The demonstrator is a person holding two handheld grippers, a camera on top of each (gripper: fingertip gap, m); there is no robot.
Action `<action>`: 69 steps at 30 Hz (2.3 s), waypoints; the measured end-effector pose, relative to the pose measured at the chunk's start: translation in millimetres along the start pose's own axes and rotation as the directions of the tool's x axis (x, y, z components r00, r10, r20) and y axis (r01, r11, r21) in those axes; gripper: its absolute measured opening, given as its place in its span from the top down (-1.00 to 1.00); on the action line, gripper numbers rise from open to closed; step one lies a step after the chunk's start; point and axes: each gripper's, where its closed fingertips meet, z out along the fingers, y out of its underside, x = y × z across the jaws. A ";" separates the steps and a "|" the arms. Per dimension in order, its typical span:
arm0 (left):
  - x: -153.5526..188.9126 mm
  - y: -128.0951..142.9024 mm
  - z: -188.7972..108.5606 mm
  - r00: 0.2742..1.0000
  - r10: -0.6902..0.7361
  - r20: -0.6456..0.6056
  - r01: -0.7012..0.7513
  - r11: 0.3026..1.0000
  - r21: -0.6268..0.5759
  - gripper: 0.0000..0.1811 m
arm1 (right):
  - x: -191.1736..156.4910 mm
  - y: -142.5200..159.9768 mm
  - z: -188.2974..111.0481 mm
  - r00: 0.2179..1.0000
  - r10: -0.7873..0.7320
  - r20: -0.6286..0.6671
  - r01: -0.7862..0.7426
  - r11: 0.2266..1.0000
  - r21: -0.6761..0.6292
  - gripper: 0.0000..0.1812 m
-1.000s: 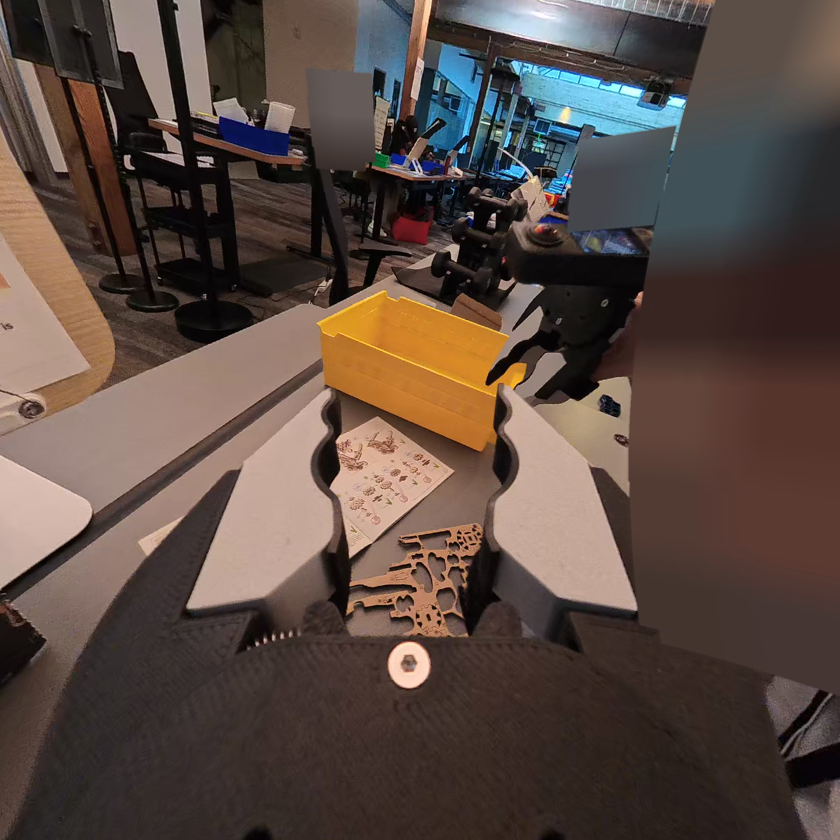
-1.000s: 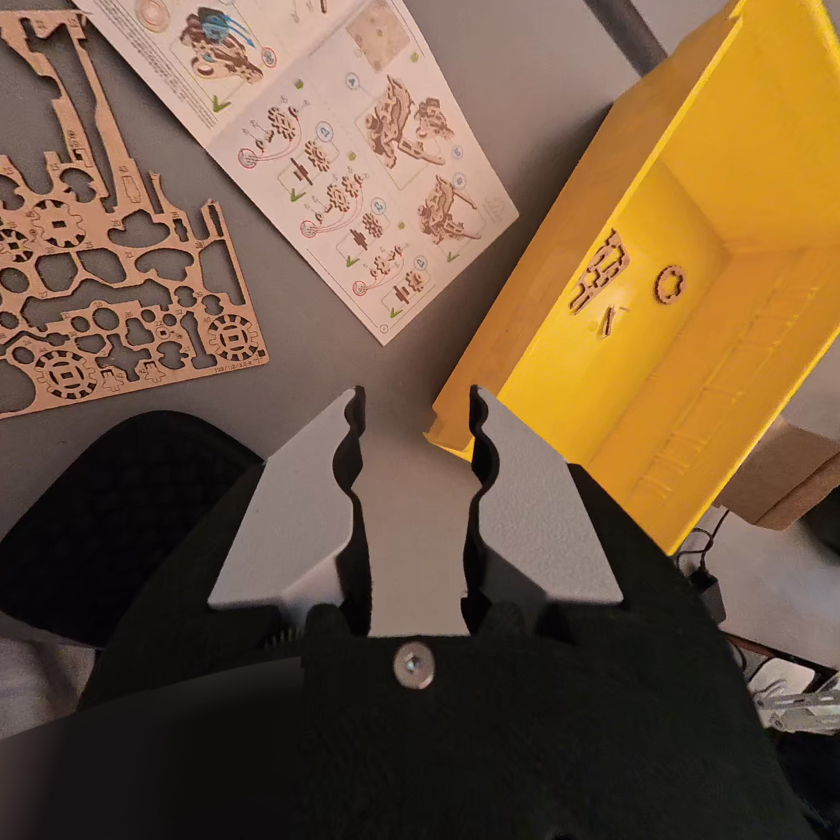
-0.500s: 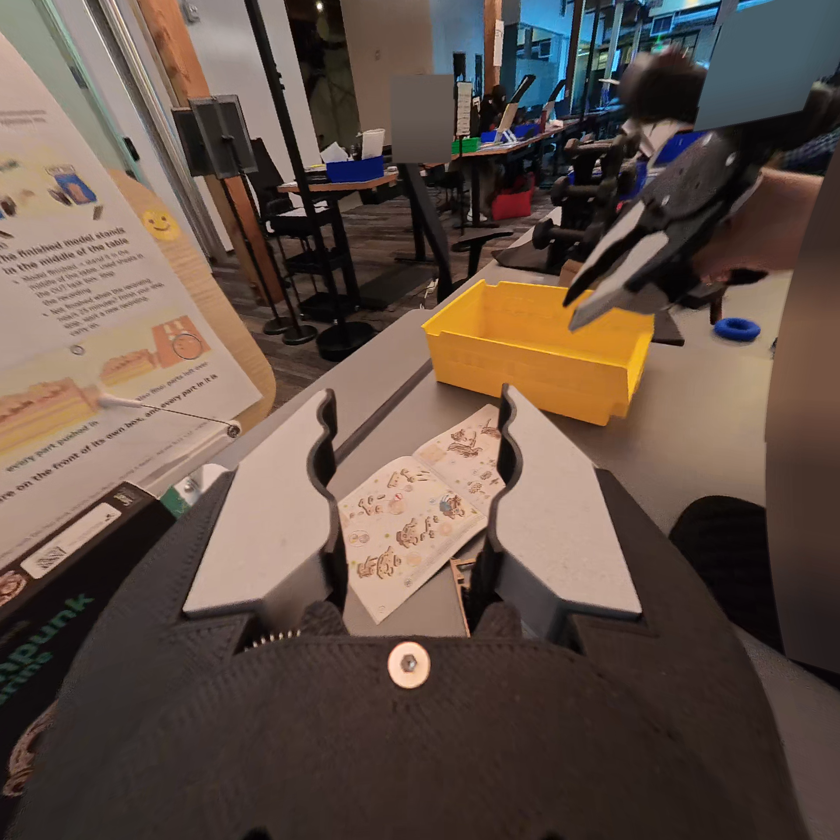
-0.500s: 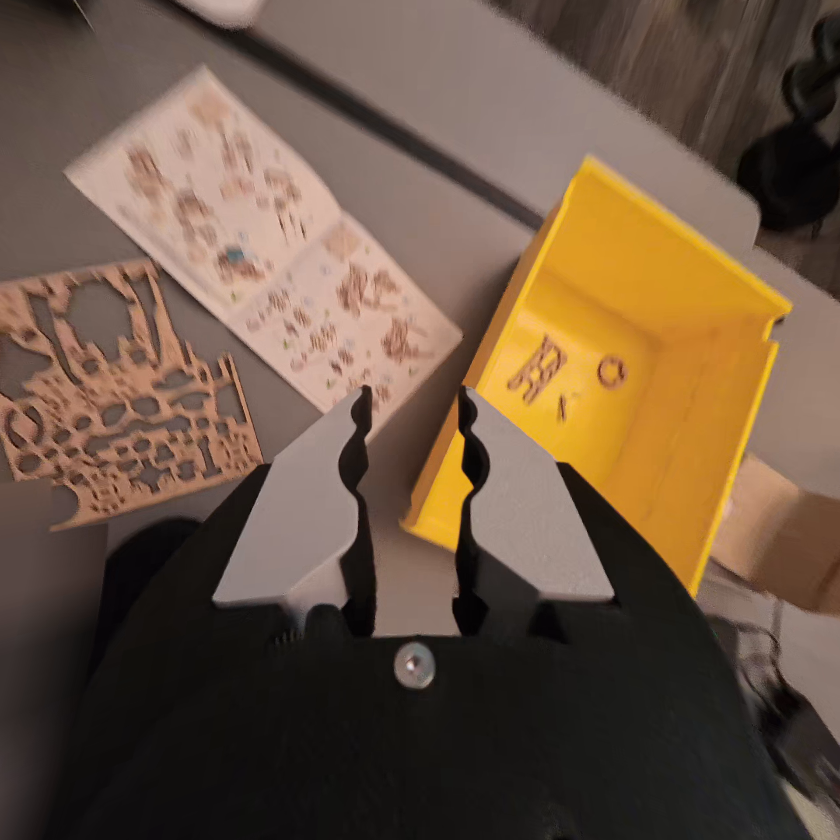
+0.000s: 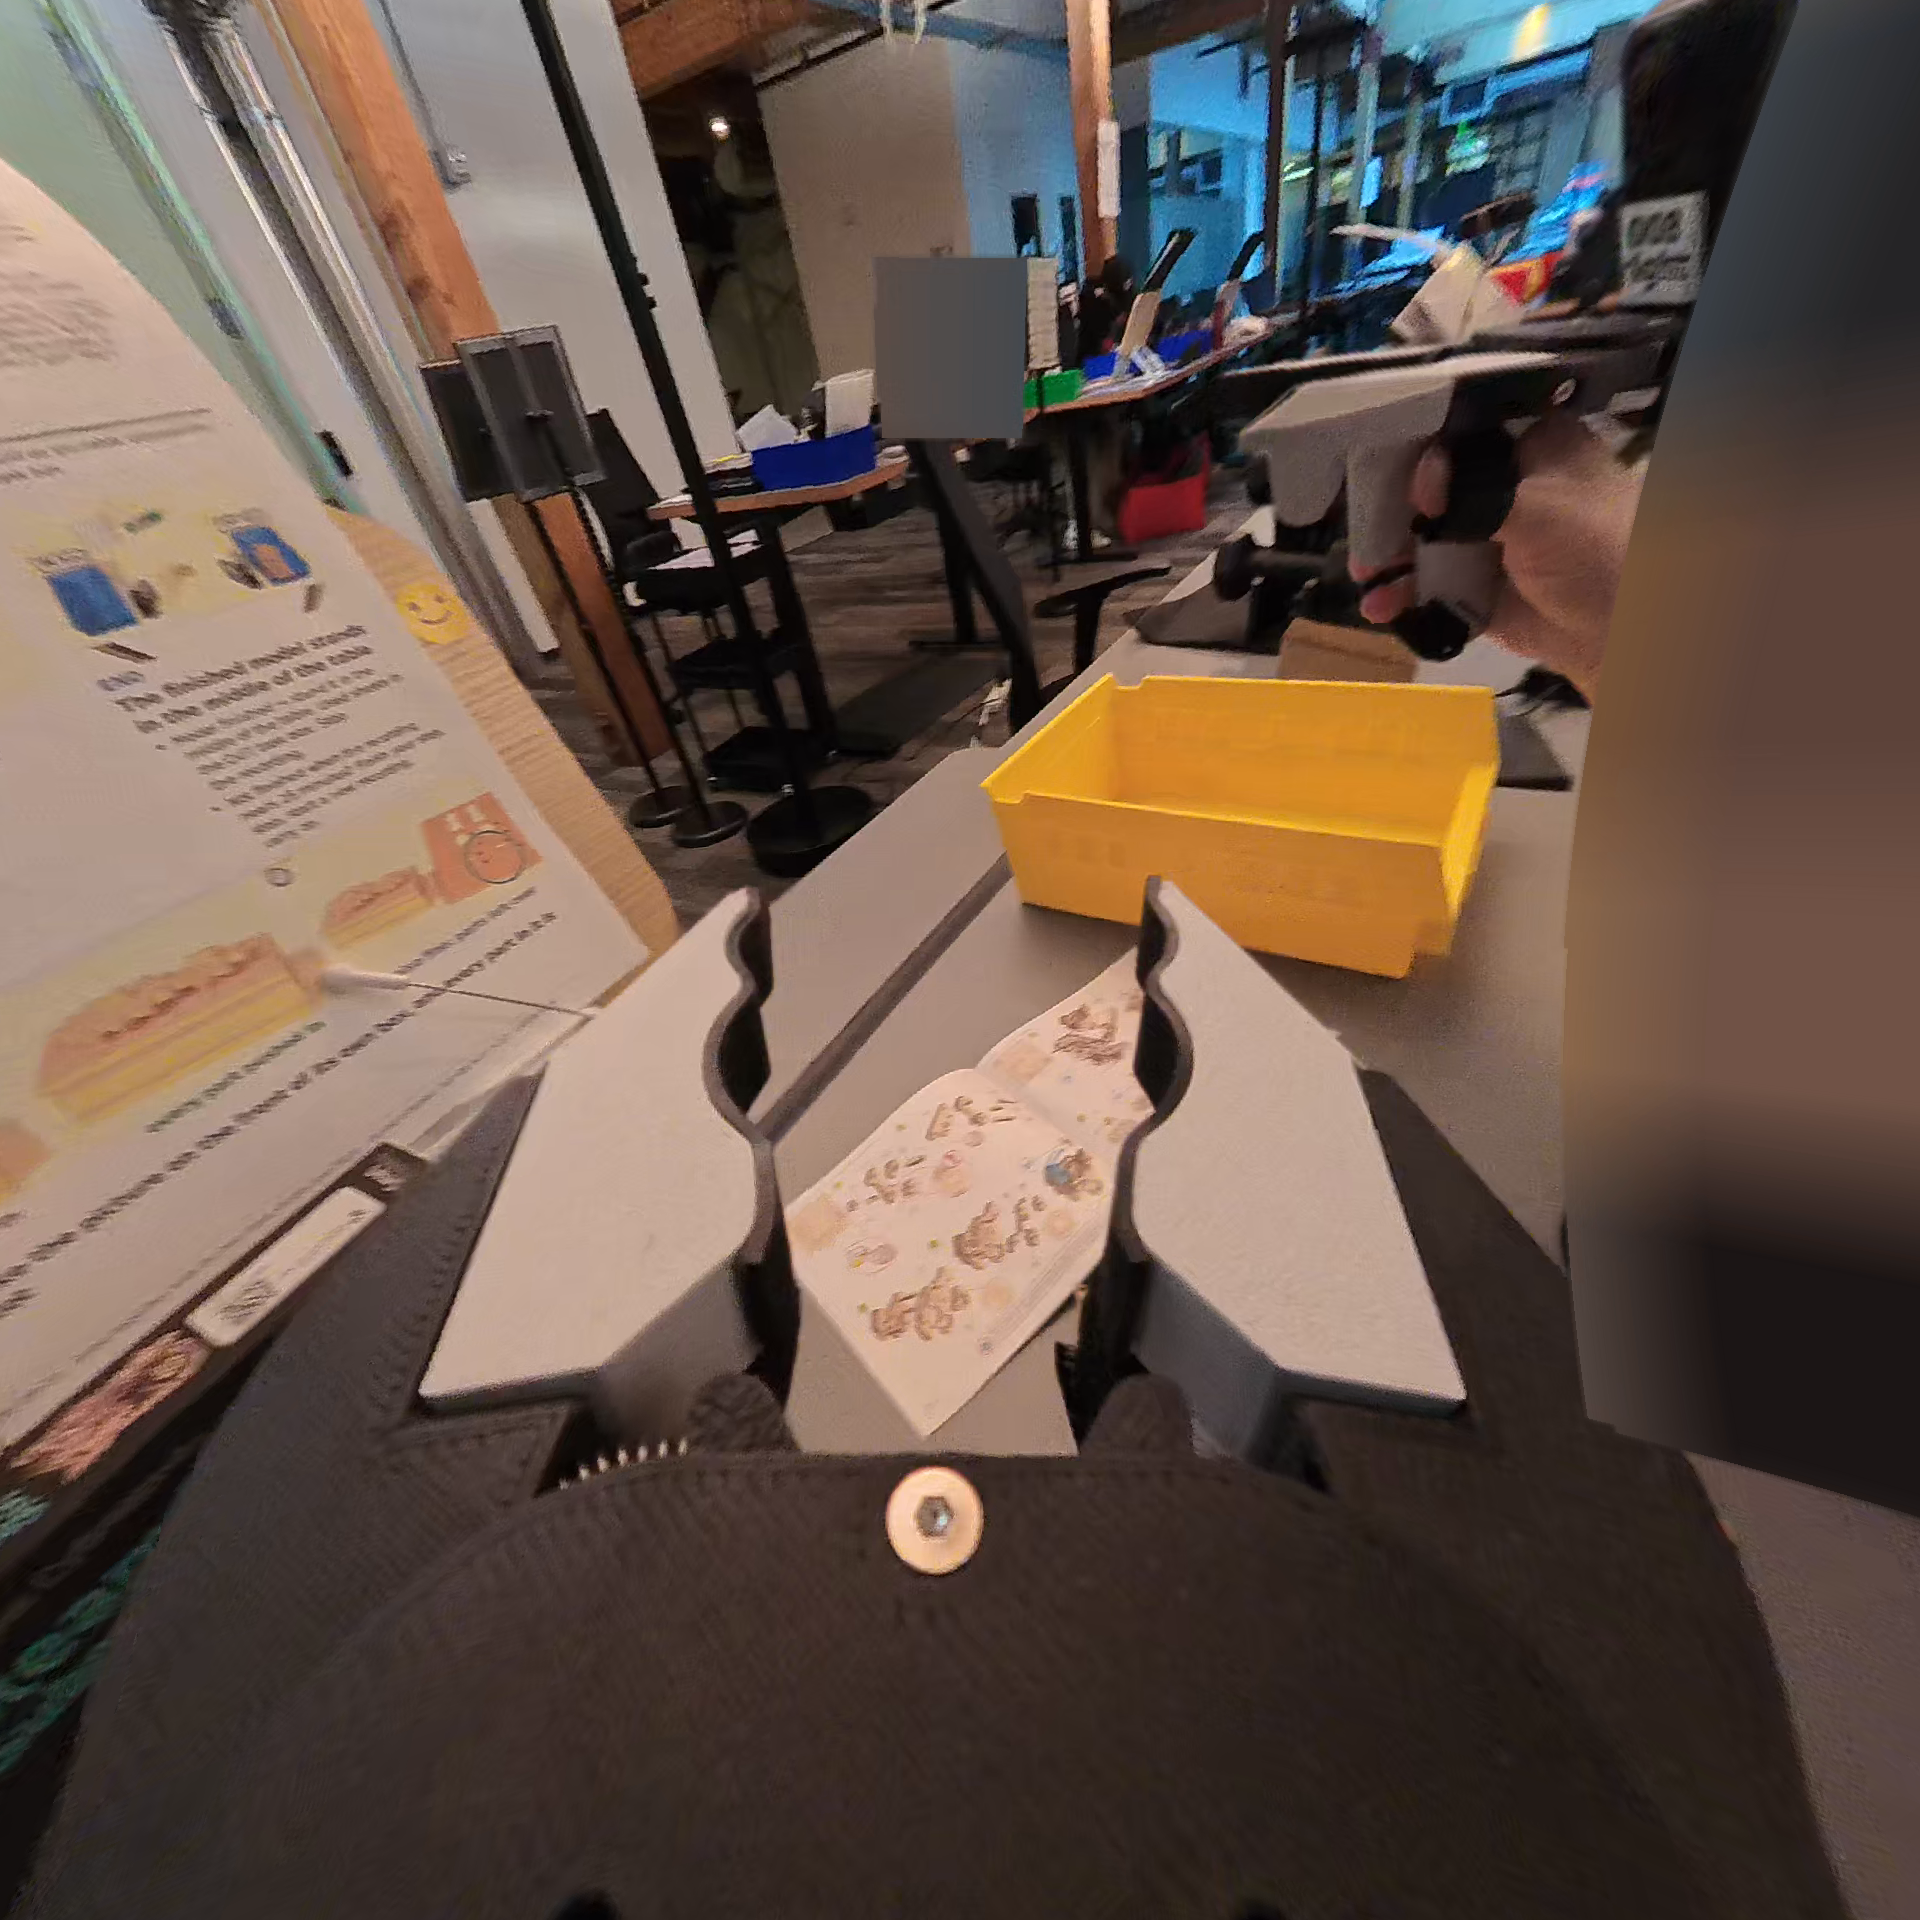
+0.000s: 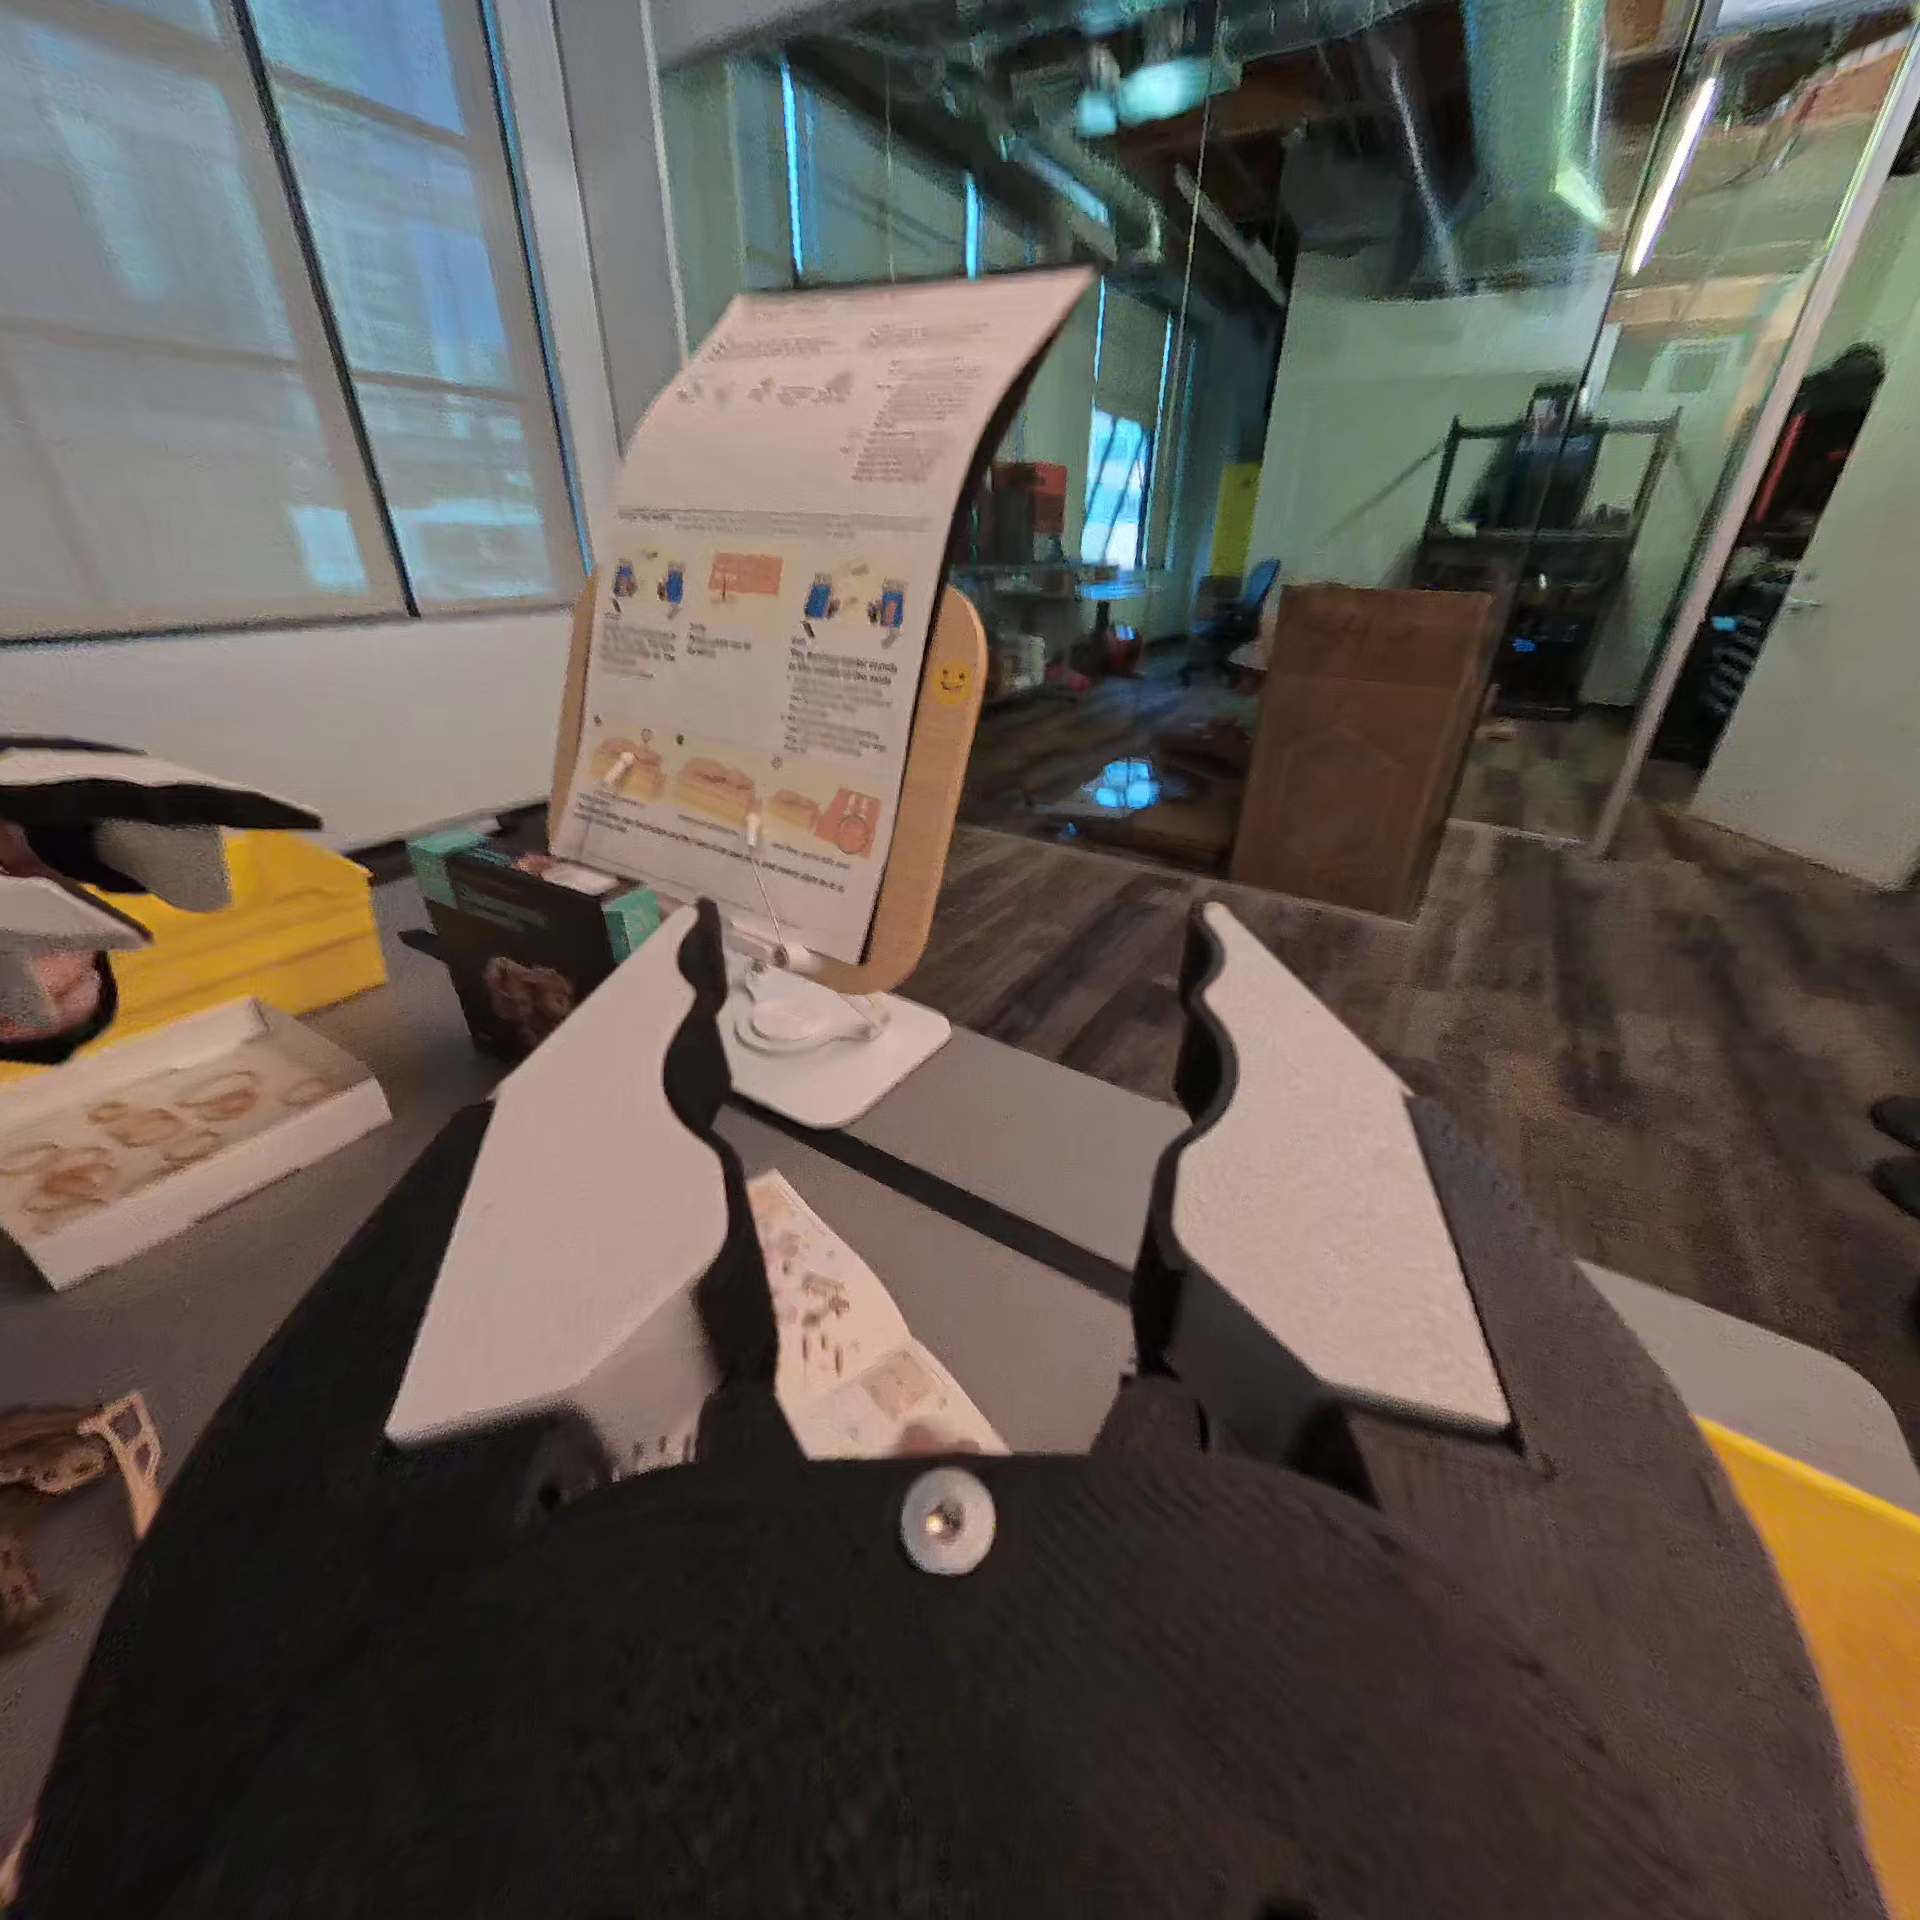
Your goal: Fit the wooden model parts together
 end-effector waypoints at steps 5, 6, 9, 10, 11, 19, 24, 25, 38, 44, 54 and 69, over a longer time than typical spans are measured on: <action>-8.1 -10.9 -9.4 0.995 0.072 0.074 -0.075 0.997 0.034 0.20 | -9.3 -19.2 -4.9 0.991 -0.130 -0.016 0.130 0.985 0.115 0.24; -9.5 -11.9 -10.0 0.994 0.069 0.081 -0.072 0.997 0.041 0.19 | -13.1 -20.1 -5.2 0.989 -0.145 -0.012 0.145 0.983 0.112 0.27; -29.0 8.9 -5.3 0.983 0.058 0.174 -0.048 0.997 -0.061 0.17 | 3.2 7.8 5.7 0.983 -0.146 -0.112 0.138 0.988 -0.069 0.48; -43.8 23.9 -4.4 0.965 0.077 0.250 -0.042 0.989 -0.142 0.17 | 19.9 27.6 10.4 0.959 -0.196 -0.203 0.158 0.970 -0.186 0.47; -57.3 38.3 -4.6 0.942 0.106 0.319 -0.034 0.975 -0.222 0.16 | 38.5 47.2 12.8 0.914 -0.279 -0.295 0.187 0.934 -0.305 0.41; -80.5 82.0 -3.3 0.895 0.203 0.396 -0.012 0.901 -0.433 0.02 | 72.7 119.4 27.0 0.757 -0.491 -0.430 0.164 0.781 -0.603 0.29; -81.8 78.2 -5.8 0.892 0.203 0.404 -0.013 0.905 -0.425 0.01 | 68.9 109.2 26.9 0.743 -0.512 -0.431 0.201 0.785 -0.586 0.29; -81.9 77.4 -5.9 0.892 0.202 0.404 -0.015 0.906 -0.422 0.01 | 69.4 109.4 26.3 0.742 -0.515 -0.430 0.200 0.782 -0.590 0.29; -82.7 1.7 -31.4 0.894 -0.004 0.449 0.003 1.000 0.004 0.10 | 20.9 -16.9 -15.9 0.896 -0.285 -0.341 0.274 0.958 -0.081 0.00; -55.6 -44.9 -44.7 0.951 -0.123 0.285 0.027 0.947 0.319 0.27 | -7.2 -71.7 -47.6 0.970 -0.106 -0.219 0.172 0.935 0.310 0.32; -18.8 -58.3 -41.1 0.977 0.033 0.212 -0.112 0.921 0.373 0.70 | -3.0 -62.7 -42.8 0.995 0.080 -0.062 -0.055 0.944 0.324 0.51; -19.1 -48.7 -37.9 0.993 -0.045 0.105 0.004 0.931 0.364 0.98 | -34.9 -54.5 -27.2 0.999 -0.052 -0.012 0.053 0.967 0.250 0.81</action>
